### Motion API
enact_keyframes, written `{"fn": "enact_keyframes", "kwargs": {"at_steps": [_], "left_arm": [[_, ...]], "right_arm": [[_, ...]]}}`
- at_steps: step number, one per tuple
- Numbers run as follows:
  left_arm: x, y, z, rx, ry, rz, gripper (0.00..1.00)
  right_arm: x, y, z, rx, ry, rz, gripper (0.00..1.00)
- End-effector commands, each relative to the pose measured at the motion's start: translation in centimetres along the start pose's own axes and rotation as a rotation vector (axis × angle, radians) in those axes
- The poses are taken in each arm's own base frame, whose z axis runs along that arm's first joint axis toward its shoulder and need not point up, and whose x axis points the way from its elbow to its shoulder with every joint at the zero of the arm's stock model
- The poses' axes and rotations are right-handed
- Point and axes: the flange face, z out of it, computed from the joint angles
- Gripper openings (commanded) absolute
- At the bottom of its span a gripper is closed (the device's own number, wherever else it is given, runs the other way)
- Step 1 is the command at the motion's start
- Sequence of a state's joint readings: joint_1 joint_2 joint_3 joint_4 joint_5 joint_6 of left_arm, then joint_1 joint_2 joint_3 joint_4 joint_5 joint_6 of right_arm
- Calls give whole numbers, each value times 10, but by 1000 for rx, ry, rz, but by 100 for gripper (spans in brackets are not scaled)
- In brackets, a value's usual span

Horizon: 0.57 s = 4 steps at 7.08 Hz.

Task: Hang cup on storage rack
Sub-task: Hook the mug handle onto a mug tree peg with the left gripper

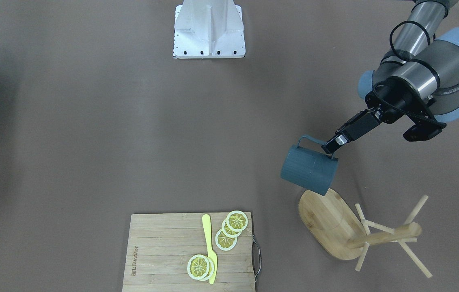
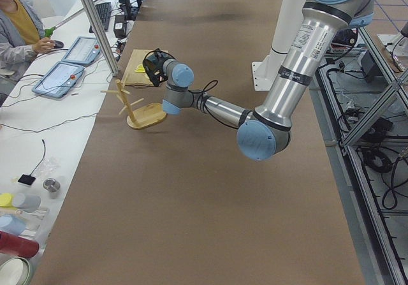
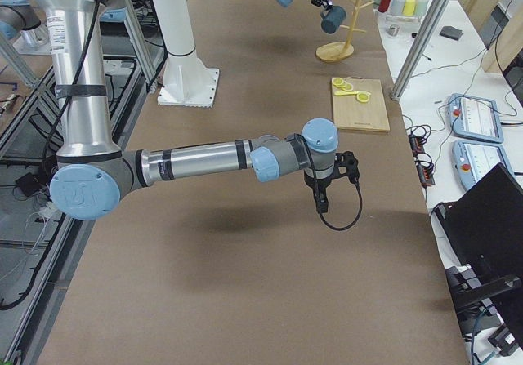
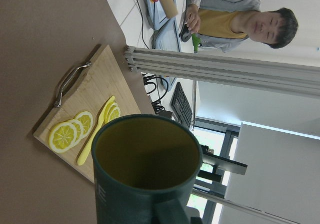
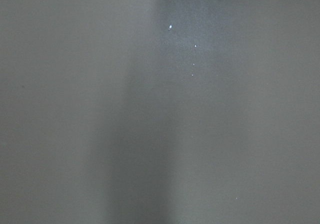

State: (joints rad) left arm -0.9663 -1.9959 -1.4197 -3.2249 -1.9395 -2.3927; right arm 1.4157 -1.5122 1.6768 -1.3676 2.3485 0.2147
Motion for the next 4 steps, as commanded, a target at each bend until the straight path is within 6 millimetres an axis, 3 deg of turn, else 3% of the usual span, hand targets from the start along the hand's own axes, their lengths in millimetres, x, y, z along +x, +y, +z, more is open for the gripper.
{"fn": "enact_keyframes", "kwargs": {"at_steps": [1, 2, 4], "left_arm": [[-2, -10, -9, -5, 115, -138, 0], [-13, -23, -14, -5, 158, -139, 0], [-14, -38, -16, 21, 276, -221, 0]], "right_arm": [[-3, 3, -5, 8, -1, -6, 100], [-7, 5, -11, 19, -1, -14, 100], [-13, 15, -18, 27, -3, -21, 100]]}}
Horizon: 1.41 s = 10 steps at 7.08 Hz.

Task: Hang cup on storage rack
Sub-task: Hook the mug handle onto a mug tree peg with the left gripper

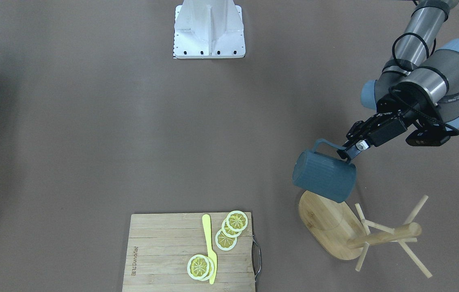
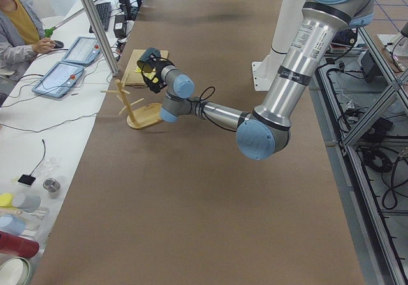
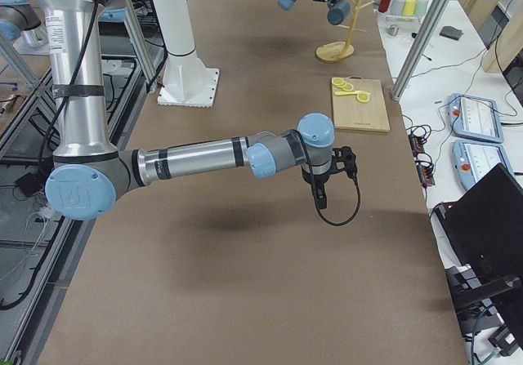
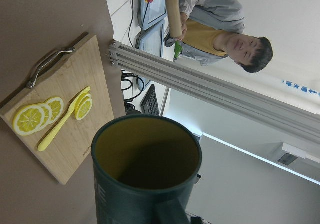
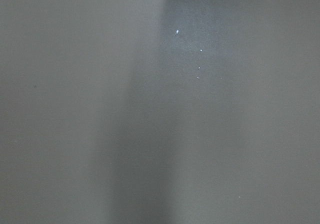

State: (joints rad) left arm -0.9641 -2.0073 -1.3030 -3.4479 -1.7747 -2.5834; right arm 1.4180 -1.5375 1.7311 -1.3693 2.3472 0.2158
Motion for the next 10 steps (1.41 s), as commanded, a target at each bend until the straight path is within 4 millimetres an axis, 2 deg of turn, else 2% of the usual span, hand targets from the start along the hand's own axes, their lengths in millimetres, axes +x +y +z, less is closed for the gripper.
{"fn": "enact_keyframes", "kwargs": {"at_steps": [1, 4, 6, 9, 10], "left_arm": [[1, -16, 0, 17, 109, -82, 0], [4, -26, 30, 44, 133, -91, 0], [0, -34, 36, 61, 124, -95, 0], [-11, -58, 20, 65, 179, -189, 0], [-12, -58, 19, 66, 179, -192, 0]], "right_arm": [[-8, 10, -9, 12, -3, -12, 100], [-7, 10, -9, 12, 4, -10, 100], [-5, 11, -8, 11, 7, -7, 100], [-6, 10, -9, 13, 7, -9, 100], [-7, 9, -10, 16, 6, -13, 100]]}}
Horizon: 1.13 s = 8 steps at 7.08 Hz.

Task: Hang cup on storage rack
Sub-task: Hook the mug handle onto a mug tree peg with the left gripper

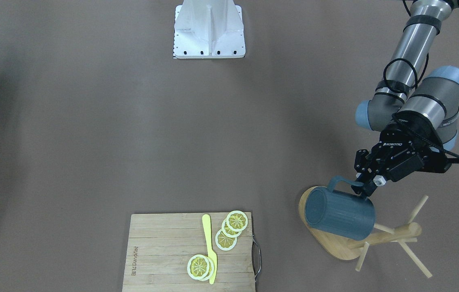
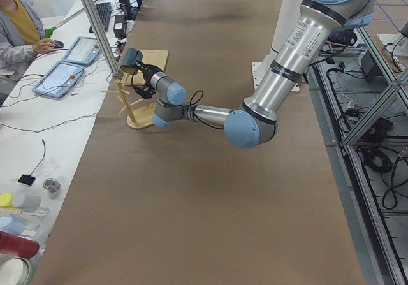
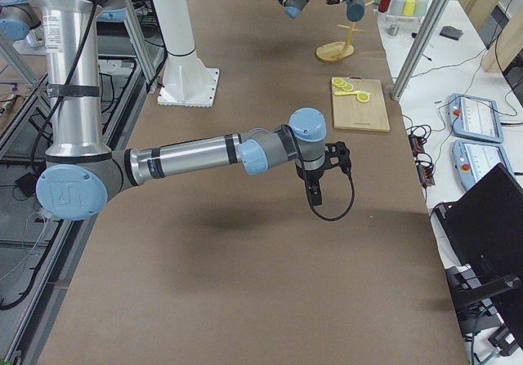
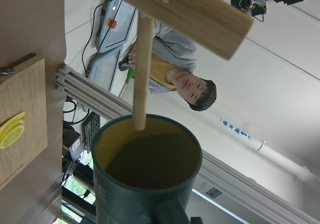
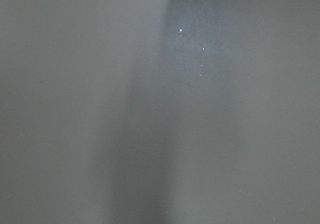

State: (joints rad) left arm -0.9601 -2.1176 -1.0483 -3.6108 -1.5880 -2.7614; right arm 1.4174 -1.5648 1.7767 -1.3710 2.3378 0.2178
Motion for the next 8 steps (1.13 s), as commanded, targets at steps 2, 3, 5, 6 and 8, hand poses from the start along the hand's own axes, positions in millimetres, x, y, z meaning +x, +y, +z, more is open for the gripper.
{"fn": "enact_keyframes", "kwargs": {"at_steps": [2, 3, 5, 6, 8], "left_arm": [[-3, -14, -7, 19, 3, -15, 0], [-3, -19, -11, 33, 6, -44, 0], [-6, -29, -15, 58, 9, -78, 0], [-7, -31, -18, 61, 8, -79, 0], [-9, -35, -23, 72, 4, -79, 0]], "right_arm": [[-2, -1, -1, 4, -2, -4, 100], [-2, -1, -2, 5, -3, -5, 100], [-4, -1, -3, 6, -6, -4, 100], [-6, -1, -5, 10, -7, -5, 100], [-6, -1, -5, 10, -9, -4, 100]]}}
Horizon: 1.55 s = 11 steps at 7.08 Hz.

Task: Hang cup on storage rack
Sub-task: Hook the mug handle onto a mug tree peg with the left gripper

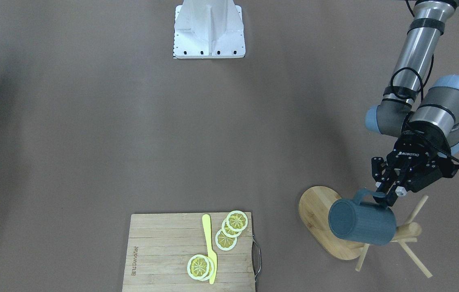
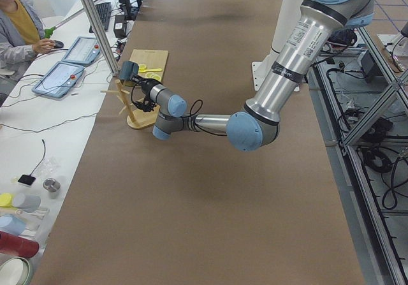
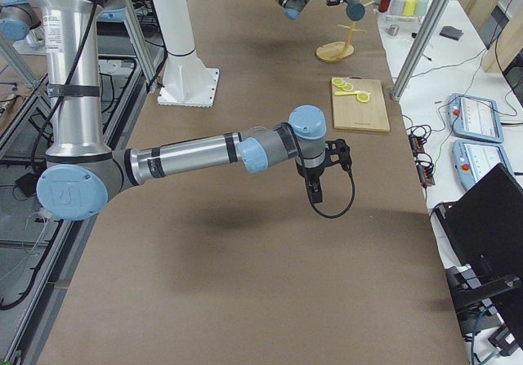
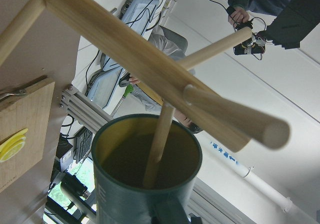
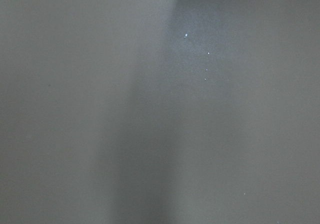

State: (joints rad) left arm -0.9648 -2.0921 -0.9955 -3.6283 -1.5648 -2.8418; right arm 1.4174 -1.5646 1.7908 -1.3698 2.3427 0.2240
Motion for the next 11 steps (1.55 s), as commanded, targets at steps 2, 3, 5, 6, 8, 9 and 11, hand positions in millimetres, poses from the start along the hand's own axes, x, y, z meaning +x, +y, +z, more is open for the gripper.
{"fn": "enact_keyframes", "kwargs": {"at_steps": [2, 3, 5, 6, 8, 9, 11], "left_arm": [[-1, -6, -5, 12, -2, -1, 0], [-1, -7, -6, 14, -3, -1, 0], [-2, -8, -7, 18, -5, -2, 0], [-3, -8, -6, 17, -7, -3, 0], [-4, -9, -7, 20, -7, -3, 0], [-4, -9, -7, 20, -7, -3, 0], [-5, -10, -7, 24, -7, -3, 2]], "right_arm": [[-2, 0, -2, 2, -3, 2, 100], [-3, 0, -3, 3, -5, 1, 100], [-7, 0, -6, 6, -6, -2, 100], [-7, 0, -6, 6, -6, -2, 100], [-7, 0, -6, 6, -6, -2, 100], [-7, 0, -6, 5, -6, -1, 100], [-5, 3, -5, 1, -5, 3, 100]]}}
